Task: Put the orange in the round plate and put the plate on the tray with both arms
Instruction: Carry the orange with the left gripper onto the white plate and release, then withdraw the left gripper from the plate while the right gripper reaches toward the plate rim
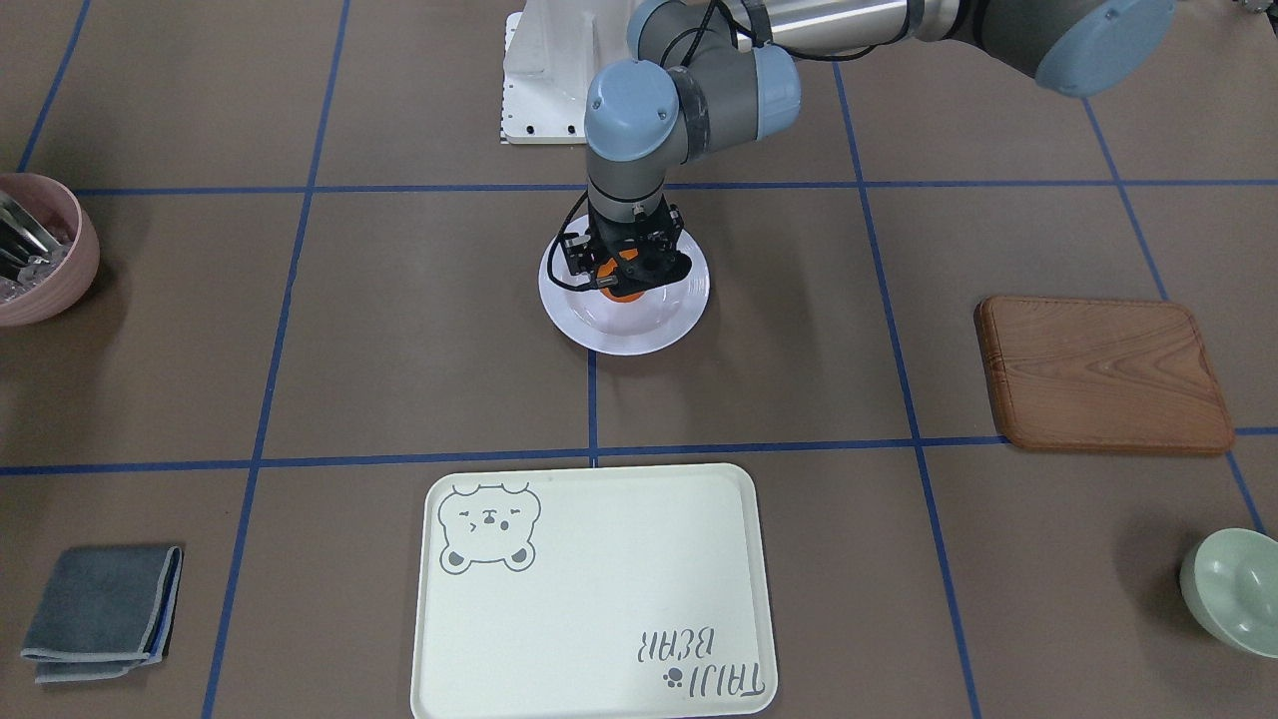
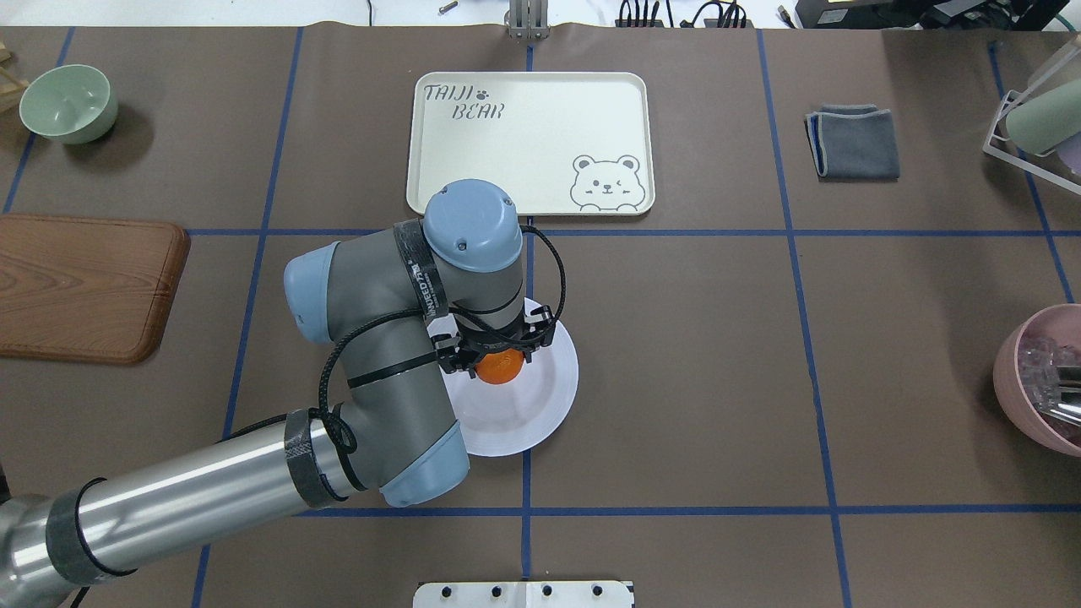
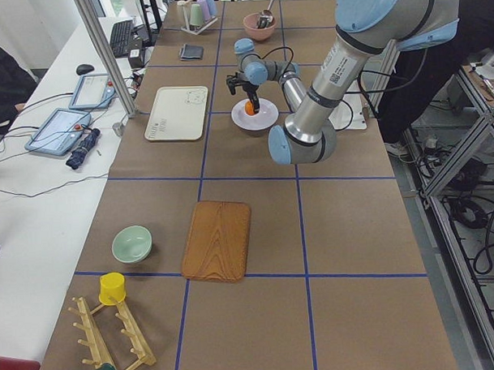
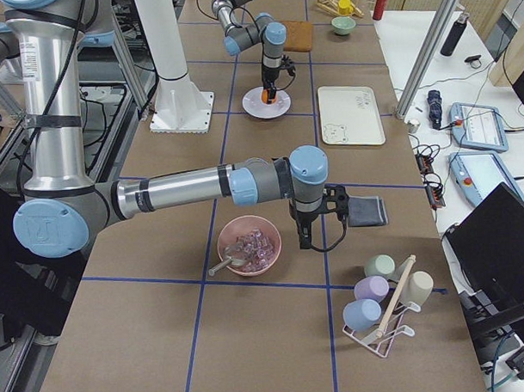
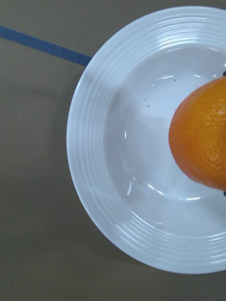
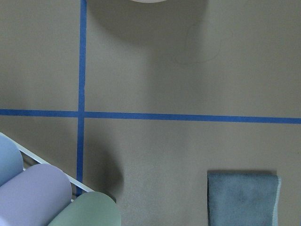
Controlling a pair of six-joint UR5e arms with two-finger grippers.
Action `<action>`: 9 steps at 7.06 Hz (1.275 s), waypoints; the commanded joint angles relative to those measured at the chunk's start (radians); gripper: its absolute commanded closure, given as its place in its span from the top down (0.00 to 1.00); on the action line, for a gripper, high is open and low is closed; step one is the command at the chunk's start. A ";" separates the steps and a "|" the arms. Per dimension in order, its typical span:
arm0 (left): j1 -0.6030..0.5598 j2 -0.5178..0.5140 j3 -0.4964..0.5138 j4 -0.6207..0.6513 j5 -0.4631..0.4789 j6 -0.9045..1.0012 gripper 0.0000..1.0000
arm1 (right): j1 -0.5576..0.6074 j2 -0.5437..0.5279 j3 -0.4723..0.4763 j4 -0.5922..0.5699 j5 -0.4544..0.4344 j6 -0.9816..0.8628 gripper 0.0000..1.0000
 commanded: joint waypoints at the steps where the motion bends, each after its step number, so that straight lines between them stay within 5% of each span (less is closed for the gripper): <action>1: 0.005 0.005 0.019 -0.010 0.004 0.001 0.00 | -0.018 -0.001 -0.001 0.058 0.022 0.054 1.00; 2: 0.008 0.008 0.022 -0.010 0.004 0.004 0.04 | -0.021 -0.001 -0.001 0.080 0.035 0.056 1.00; 3: 0.014 0.011 0.035 -0.010 0.028 0.003 0.97 | -0.032 -0.001 -0.001 0.104 0.054 0.085 1.00; 4: 0.043 0.018 0.031 -0.024 0.115 0.000 0.98 | -0.056 -0.001 -0.001 0.167 0.064 0.141 1.00; 6: 0.019 0.065 -0.124 0.008 0.128 0.010 0.98 | -0.159 0.005 -0.005 0.408 0.061 0.456 1.00; 9: -0.163 0.161 -0.288 0.142 0.120 0.253 0.98 | -0.353 0.094 -0.114 0.848 0.003 0.973 1.00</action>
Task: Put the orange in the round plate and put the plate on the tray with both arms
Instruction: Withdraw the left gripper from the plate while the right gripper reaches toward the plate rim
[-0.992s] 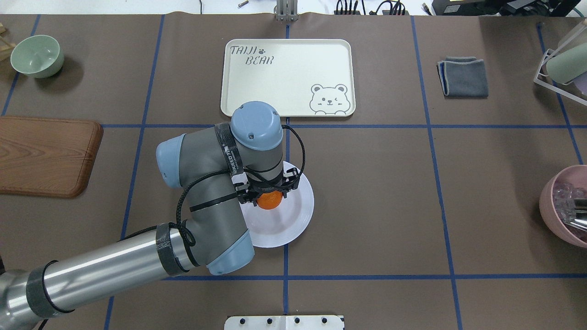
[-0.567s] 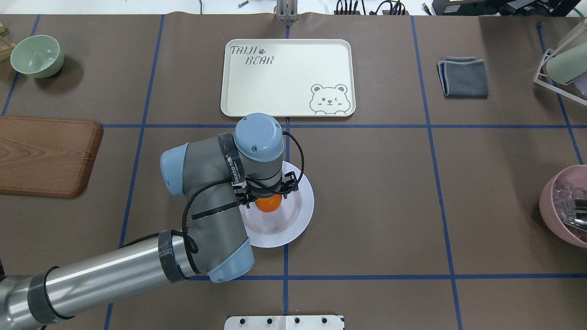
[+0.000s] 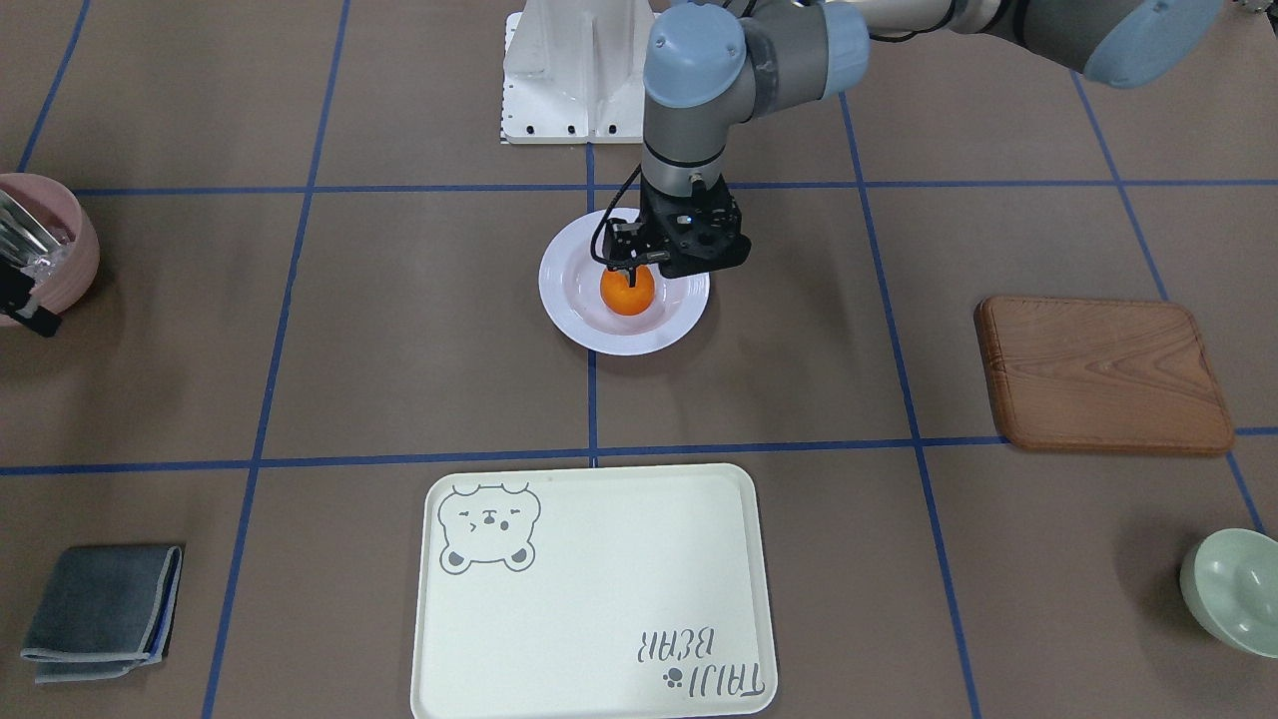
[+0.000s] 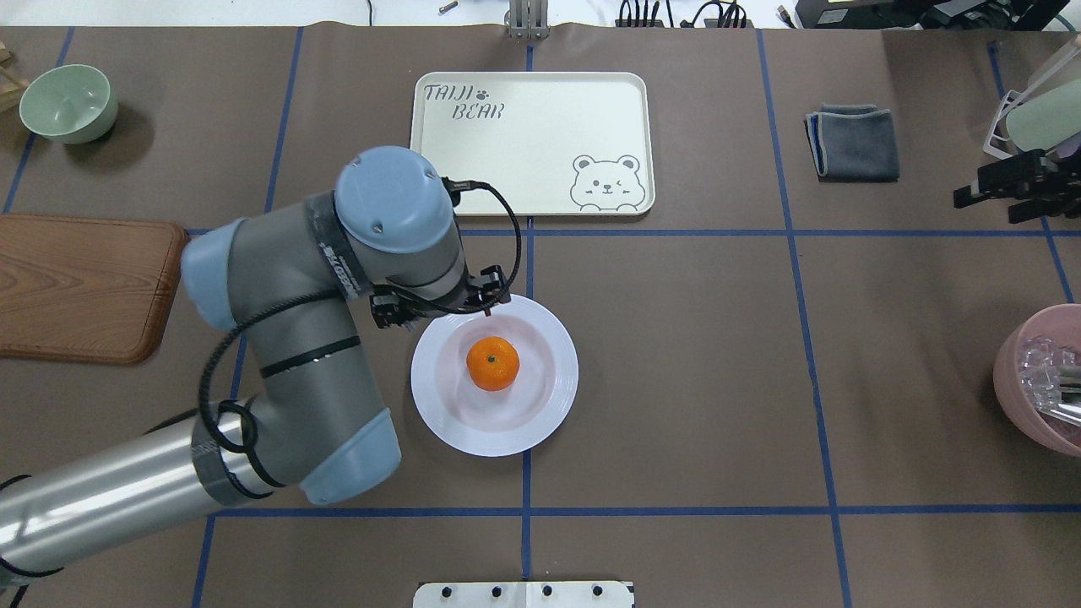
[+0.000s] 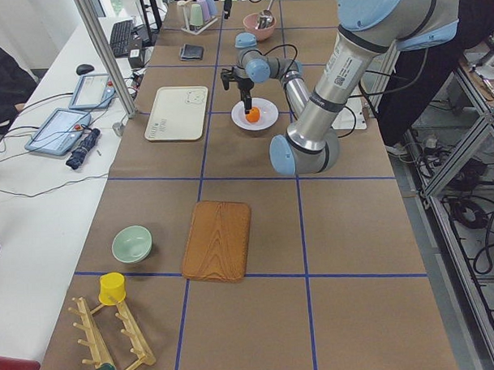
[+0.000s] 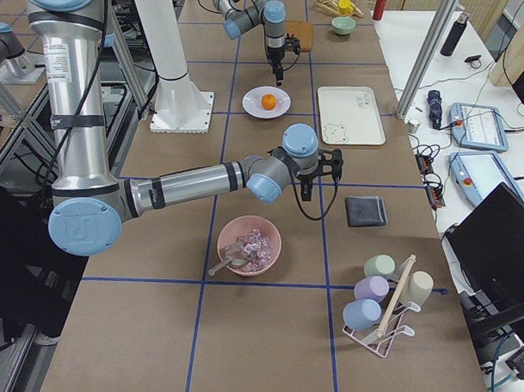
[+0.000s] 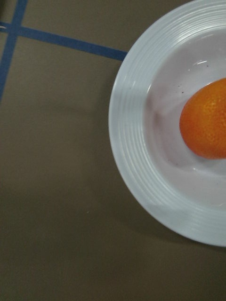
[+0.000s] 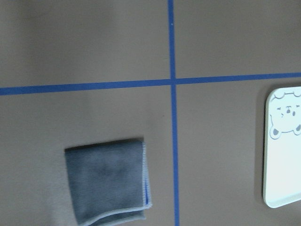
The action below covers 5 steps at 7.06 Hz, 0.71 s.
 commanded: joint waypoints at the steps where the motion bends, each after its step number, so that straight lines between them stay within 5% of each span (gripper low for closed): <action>1: -0.122 0.082 -0.049 0.037 -0.002 0.130 0.98 | -0.207 0.059 -0.084 0.378 -0.206 0.418 1.00; 3: -0.197 0.120 -0.060 -0.029 -0.002 0.129 0.98 | -0.454 0.166 -0.119 0.543 -0.460 0.816 1.00; 5: -0.254 0.171 -0.082 -0.032 0.001 0.129 0.98 | -0.577 0.190 -0.124 0.610 -0.531 0.882 1.00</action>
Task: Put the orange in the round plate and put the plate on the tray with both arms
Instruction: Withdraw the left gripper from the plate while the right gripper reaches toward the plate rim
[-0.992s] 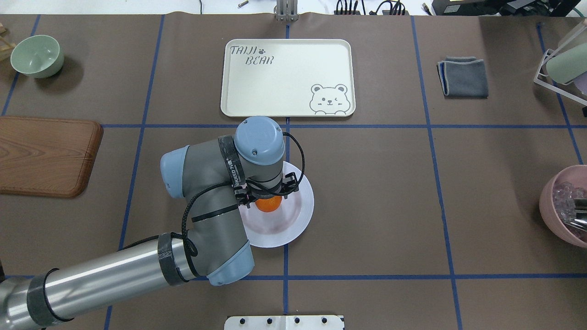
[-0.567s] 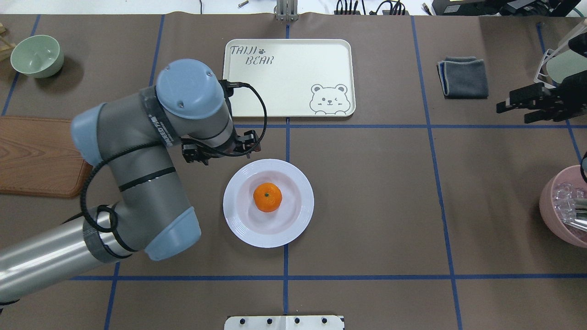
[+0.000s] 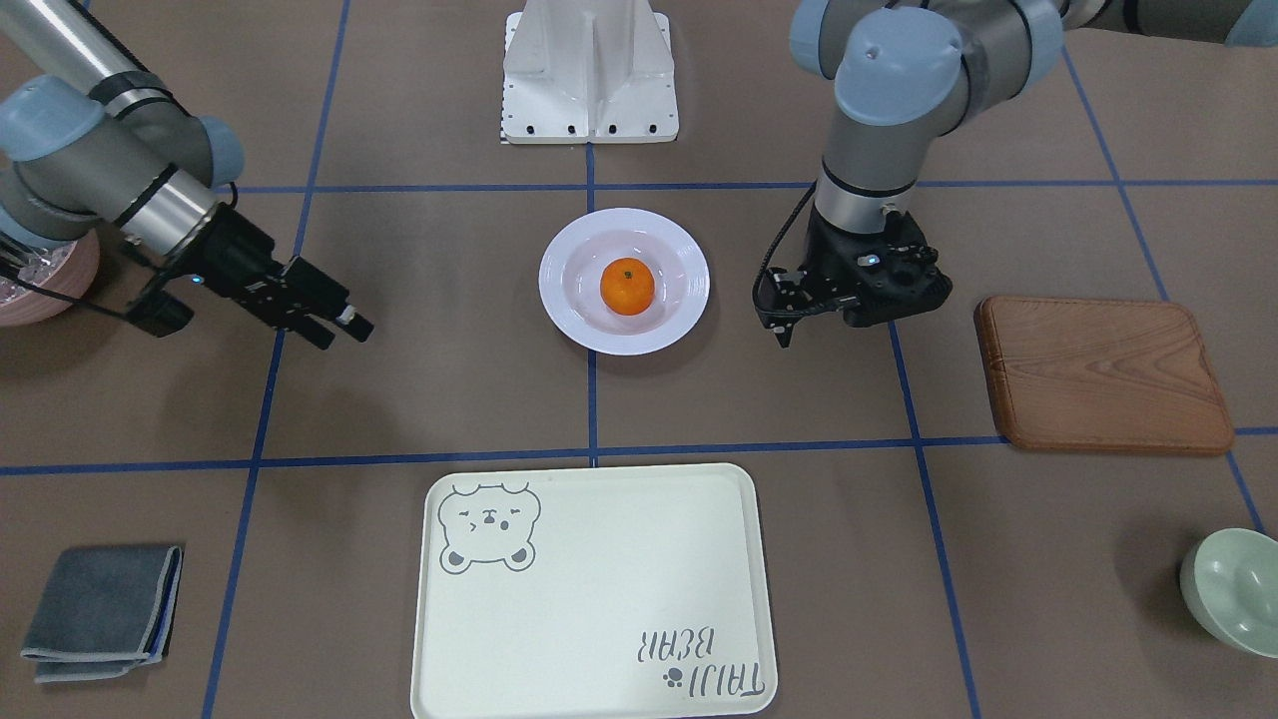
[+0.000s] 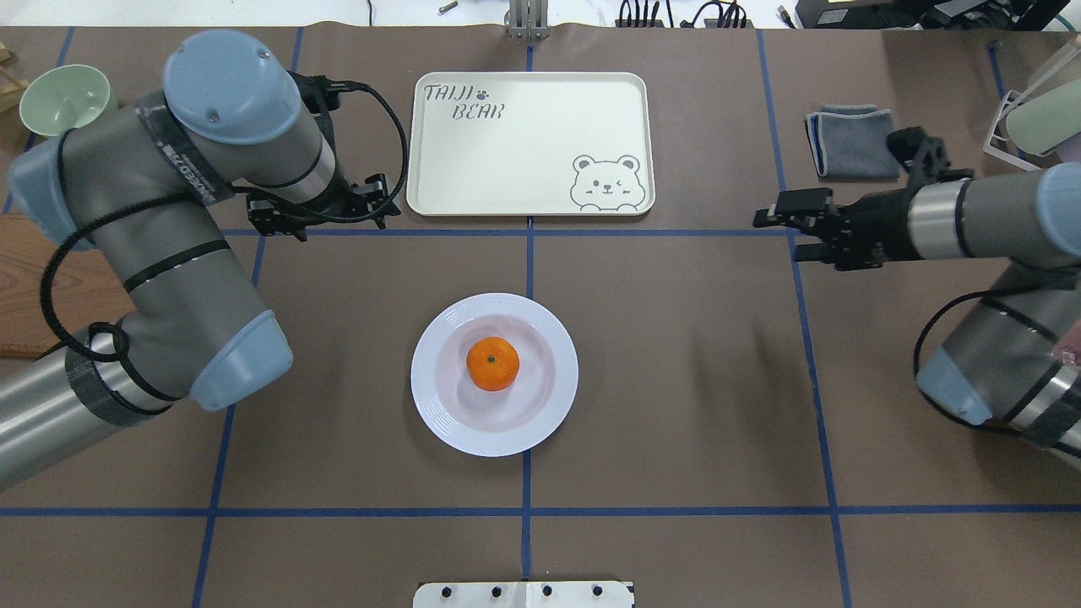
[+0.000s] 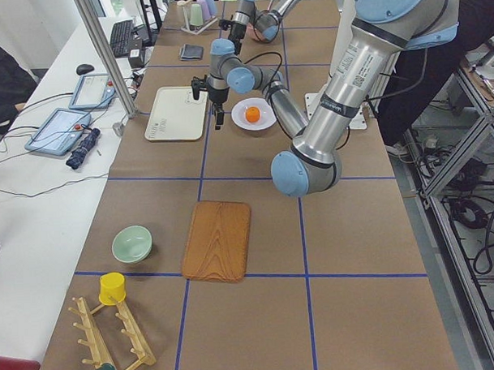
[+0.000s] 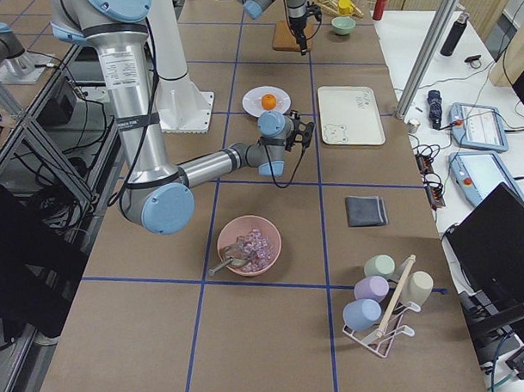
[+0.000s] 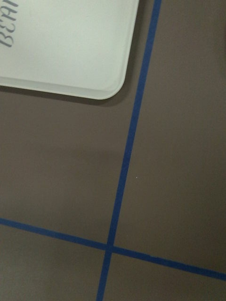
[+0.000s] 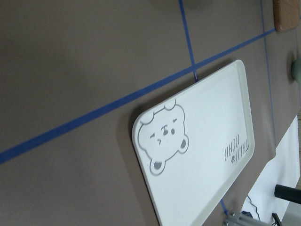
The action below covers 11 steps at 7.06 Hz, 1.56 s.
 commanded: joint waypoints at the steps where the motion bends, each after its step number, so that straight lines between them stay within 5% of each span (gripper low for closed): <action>1: -0.041 0.036 -0.015 -0.003 0.002 0.001 0.98 | -0.129 0.017 -0.006 0.039 -0.059 0.054 1.00; 5: -0.055 0.045 -0.006 -0.004 0.002 0.002 0.98 | -0.278 0.147 -0.050 0.039 -0.256 0.119 1.00; 11: -0.055 0.045 0.016 -0.006 0.000 0.001 0.98 | -0.312 0.213 -0.152 0.039 -0.295 0.111 1.00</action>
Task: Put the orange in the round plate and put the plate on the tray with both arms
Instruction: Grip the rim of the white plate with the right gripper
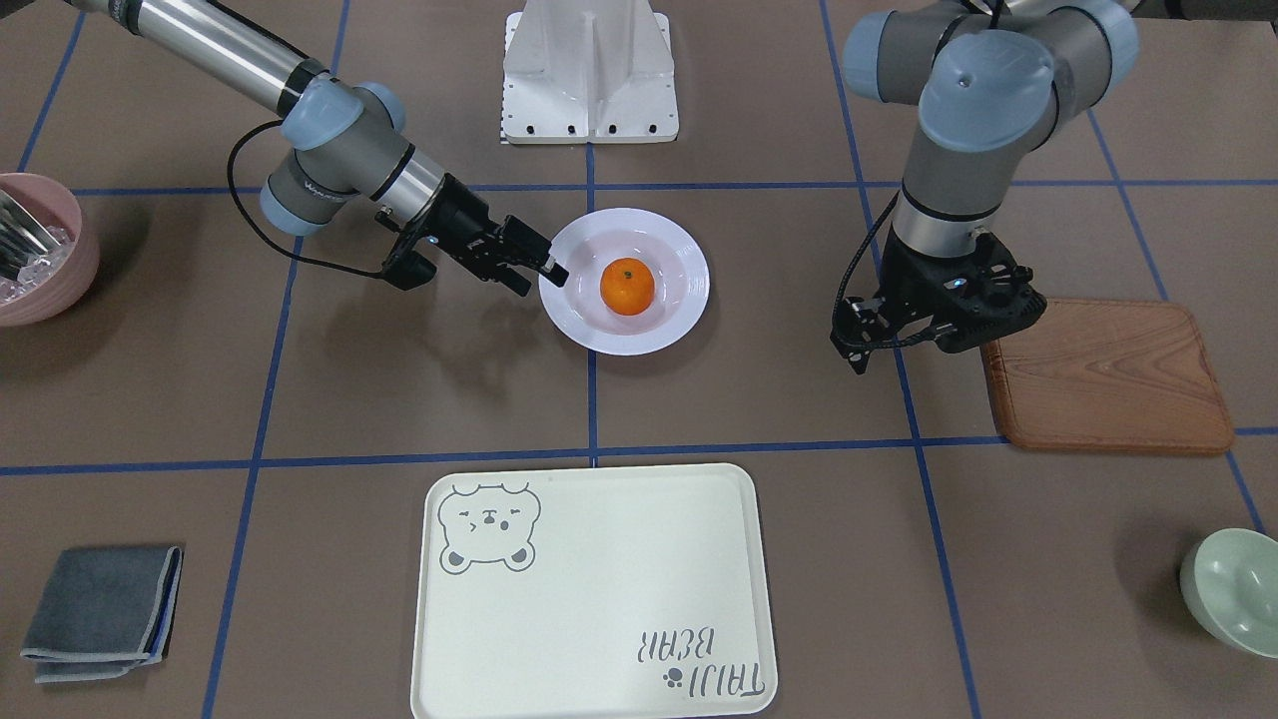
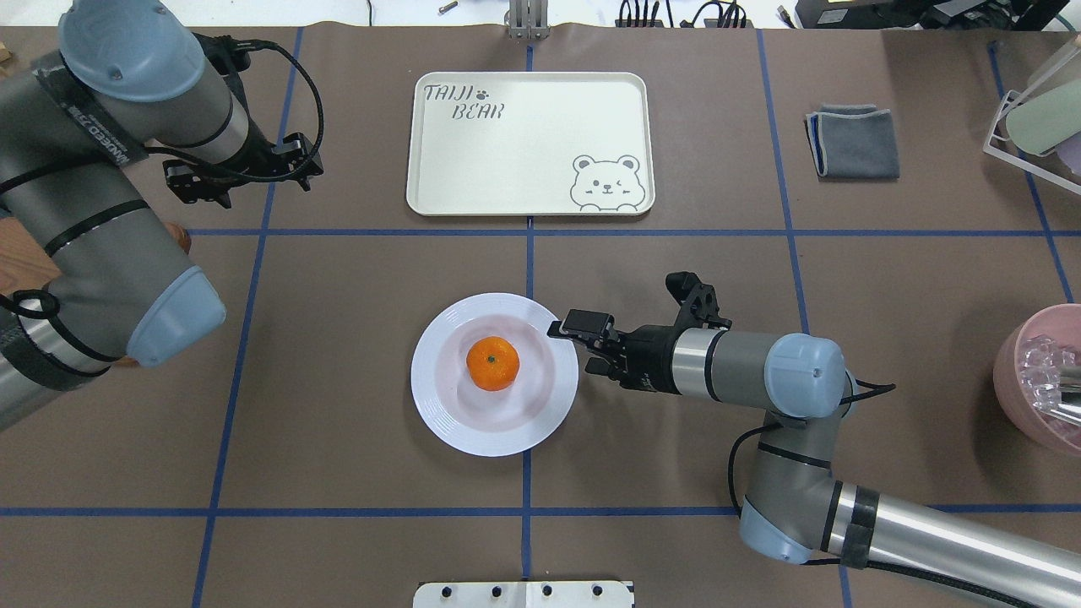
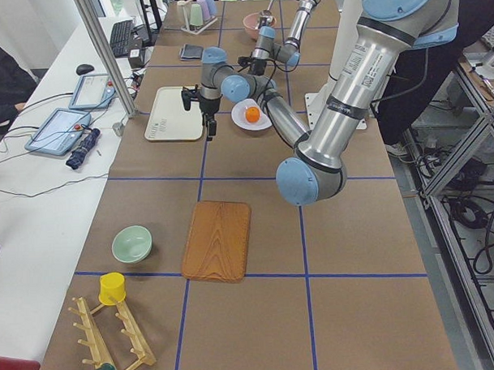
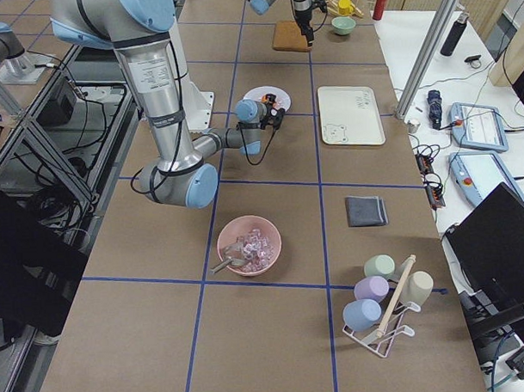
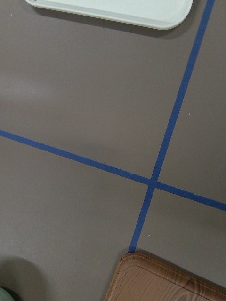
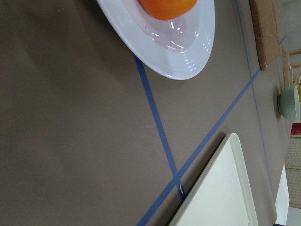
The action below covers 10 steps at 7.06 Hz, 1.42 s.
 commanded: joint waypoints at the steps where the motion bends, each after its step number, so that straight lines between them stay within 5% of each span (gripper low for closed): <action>1: 0.001 0.000 0.001 0.003 0.000 0.000 0.98 | -0.010 0.022 -0.022 0.000 -0.010 0.000 1.00; 8: 0.001 0.002 0.001 0.006 0.000 0.000 0.98 | -0.048 0.091 -0.087 -0.002 -0.062 0.000 1.00; 9: 0.000 0.002 0.001 0.006 0.000 0.000 0.98 | -0.048 0.102 -0.085 -0.002 -0.064 0.008 0.87; 10: 0.000 0.002 0.001 0.006 0.000 0.000 0.98 | -0.046 0.102 -0.072 0.000 -0.064 0.008 0.34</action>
